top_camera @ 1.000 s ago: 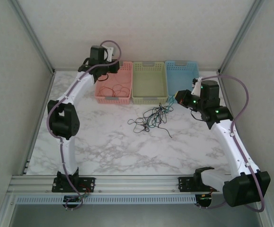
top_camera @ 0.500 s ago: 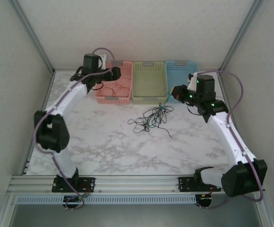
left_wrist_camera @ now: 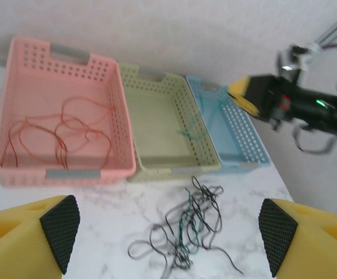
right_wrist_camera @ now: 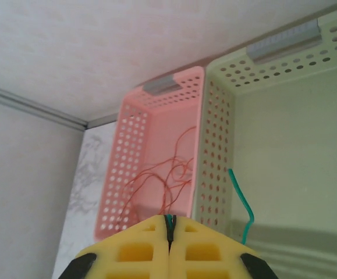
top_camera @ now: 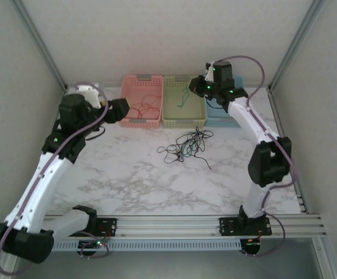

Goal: Untangle the cables

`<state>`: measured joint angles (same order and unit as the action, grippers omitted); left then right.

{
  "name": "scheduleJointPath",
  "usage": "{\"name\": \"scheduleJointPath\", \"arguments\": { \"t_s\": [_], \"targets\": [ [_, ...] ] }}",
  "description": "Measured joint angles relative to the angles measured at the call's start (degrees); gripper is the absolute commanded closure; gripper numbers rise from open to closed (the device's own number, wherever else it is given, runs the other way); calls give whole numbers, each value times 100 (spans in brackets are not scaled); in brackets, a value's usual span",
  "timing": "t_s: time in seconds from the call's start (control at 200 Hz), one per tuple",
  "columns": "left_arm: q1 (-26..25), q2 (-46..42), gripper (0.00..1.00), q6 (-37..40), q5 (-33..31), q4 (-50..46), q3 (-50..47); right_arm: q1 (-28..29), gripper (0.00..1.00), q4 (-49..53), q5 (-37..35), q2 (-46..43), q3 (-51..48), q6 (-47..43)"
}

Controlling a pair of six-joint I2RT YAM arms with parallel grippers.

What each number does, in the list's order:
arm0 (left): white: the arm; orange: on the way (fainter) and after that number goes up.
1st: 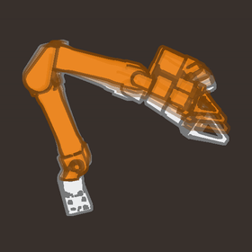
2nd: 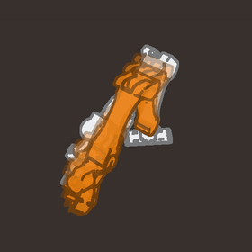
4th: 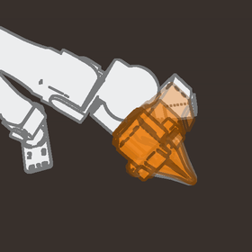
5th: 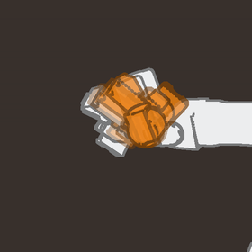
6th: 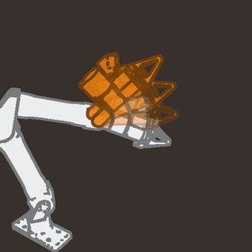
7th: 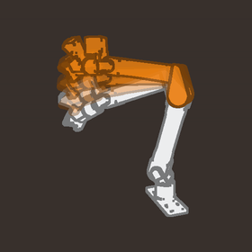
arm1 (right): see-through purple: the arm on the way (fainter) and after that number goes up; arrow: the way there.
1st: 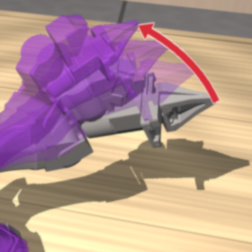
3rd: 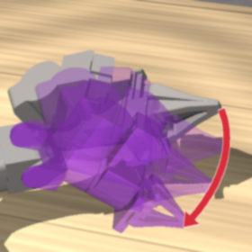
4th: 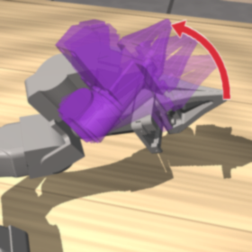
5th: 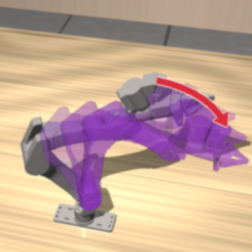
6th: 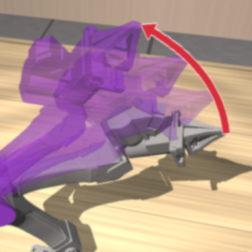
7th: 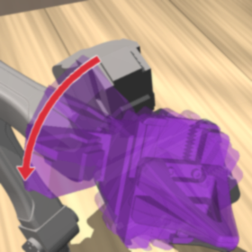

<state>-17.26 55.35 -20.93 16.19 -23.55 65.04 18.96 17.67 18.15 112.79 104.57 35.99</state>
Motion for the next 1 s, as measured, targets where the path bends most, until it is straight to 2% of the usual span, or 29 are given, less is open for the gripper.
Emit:
{"name": "scheduleJointPath", "arguments": {
  "t_s": [0.24,0.285,0.37,0.41,0.456,0.526,0.661,0.871,1.001],
  "targets": [
    [-28,-1416,13,-20,129,-1034,-640,4,100,811,-181,2057,2426,4],
    [-28,-1620,13,-35,131,-1156,-802,4,91,990,-162,2367,2846,7],
    [-28,-1873,18,-142,149,-1316,-1134,7,60,1246,-144,2715,3237,76],
    [-28,-1912,19,-216,175,-1331,-1292,7,50,1368,-166,2767,3268,66],
    [-28,-1919,19,-334,216,-1331,-1460,11,45,1539,-240,2774,3268,50],
    [-37,-1893,19,-568,310,-1298,-1722,33,43,1639,-448,2675,3099,17],
    [-216,-1849,20,-890,396,-1215,-2111,96,44,1473,-682,1600,1486,-190],
    [-925,-1720,22,-1132,247,-881,-2457,192,49,831,-761,-1543,-1742,-568],
    [-1458,-1338,22,-1270,101,-354,-2774,197,54,533,-800,-3132,-3220,-756]
  ]
}}
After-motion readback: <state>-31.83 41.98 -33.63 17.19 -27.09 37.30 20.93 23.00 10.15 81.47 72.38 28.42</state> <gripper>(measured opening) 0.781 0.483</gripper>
